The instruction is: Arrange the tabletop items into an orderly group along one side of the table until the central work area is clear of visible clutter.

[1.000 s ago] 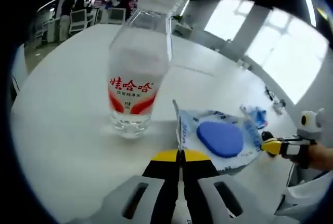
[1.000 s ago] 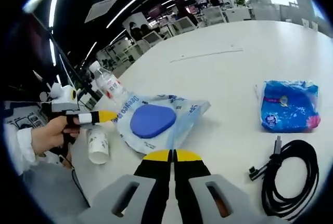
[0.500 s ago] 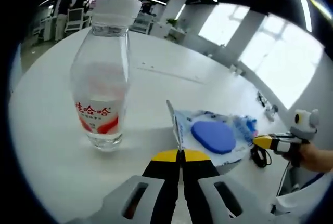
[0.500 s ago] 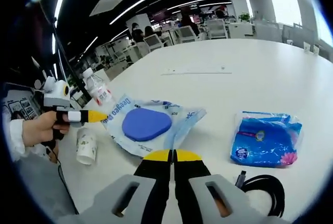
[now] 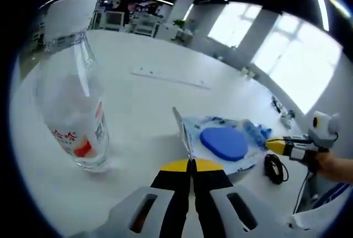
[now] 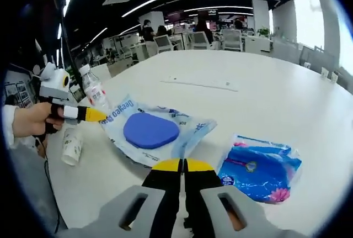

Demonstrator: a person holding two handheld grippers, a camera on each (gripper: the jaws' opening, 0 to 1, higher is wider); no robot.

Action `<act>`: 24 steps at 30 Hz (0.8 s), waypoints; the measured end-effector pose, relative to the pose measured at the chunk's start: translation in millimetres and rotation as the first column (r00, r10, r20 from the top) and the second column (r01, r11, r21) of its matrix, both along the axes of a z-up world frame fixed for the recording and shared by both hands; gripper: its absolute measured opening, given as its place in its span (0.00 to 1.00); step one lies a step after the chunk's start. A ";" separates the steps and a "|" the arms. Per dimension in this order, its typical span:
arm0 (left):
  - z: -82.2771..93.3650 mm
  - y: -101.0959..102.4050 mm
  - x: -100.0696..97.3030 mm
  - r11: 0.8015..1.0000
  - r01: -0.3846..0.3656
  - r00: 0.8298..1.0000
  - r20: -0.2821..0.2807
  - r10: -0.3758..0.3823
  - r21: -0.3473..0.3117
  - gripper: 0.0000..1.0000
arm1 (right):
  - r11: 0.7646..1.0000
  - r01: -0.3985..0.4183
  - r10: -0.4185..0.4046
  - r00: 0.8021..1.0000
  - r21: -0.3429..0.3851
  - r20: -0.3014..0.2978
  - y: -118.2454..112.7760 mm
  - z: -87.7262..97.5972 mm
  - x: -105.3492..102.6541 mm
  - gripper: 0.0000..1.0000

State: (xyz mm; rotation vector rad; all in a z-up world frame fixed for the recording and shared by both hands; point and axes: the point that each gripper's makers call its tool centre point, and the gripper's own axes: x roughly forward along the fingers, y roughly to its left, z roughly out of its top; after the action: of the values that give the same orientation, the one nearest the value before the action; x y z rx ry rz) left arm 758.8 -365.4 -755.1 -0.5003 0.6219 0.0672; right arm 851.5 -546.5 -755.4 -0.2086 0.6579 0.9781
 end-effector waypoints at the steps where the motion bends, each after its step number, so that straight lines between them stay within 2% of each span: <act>1: -1.8 -1.2 -0.7 1.000 -0.001 1.000 -0.006 0.001 0.000 0.00 | 1.000 -0.007 0.007 1.000 -0.009 0.008 0.5 -1.7 2.0 0.00; 7: -10.9 4.2 0.4 1.000 -0.006 1.000 -0.026 0.006 0.004 0.00 | 0.999 -0.023 0.024 1.000 -0.022 0.016 0.5 -8.5 7.6 0.00; 13: -15.9 -1.7 -0.3 1.000 -0.007 0.999 -0.043 0.008 0.012 0.00 | 0.999 -0.026 0.026 1.000 -0.043 -0.007 0.2 -19.1 4.5 0.00; 15: -18.3 -10.7 -3.7 1.000 -0.013 0.998 -0.055 0.014 0.017 0.00 | 0.999 -0.030 0.029 0.999 -0.041 -0.020 0.9 -21.7 3.4 0.00; 19: -23.2 -8.7 -2.7 1.000 -0.005 0.998 -0.068 0.006 0.018 0.00 | 0.997 -0.030 0.028 0.999 -0.068 -0.036 -0.6 -28.1 3.2 0.00; 22: -26.6 -8.1 -2.5 1.000 0.004 0.997 -0.081 -0.002 0.022 0.00 | 0.995 -0.024 0.016 0.997 -0.099 -0.075 -4.3 -37.2 3.6 0.00; 24: -31.4 -7.1 -3.8 1.000 0.000 0.995 -0.096 0.002 0.023 0.00 | 0.992 -0.031 0.022 0.997 -0.120 -0.074 -5.7 -41.0 4.9 0.00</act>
State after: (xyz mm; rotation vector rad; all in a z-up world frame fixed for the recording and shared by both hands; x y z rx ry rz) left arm 754.9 -372.4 -786.5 -0.4773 0.7142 0.0993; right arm 856.5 -552.2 -796.4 -0.2903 0.7834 0.9754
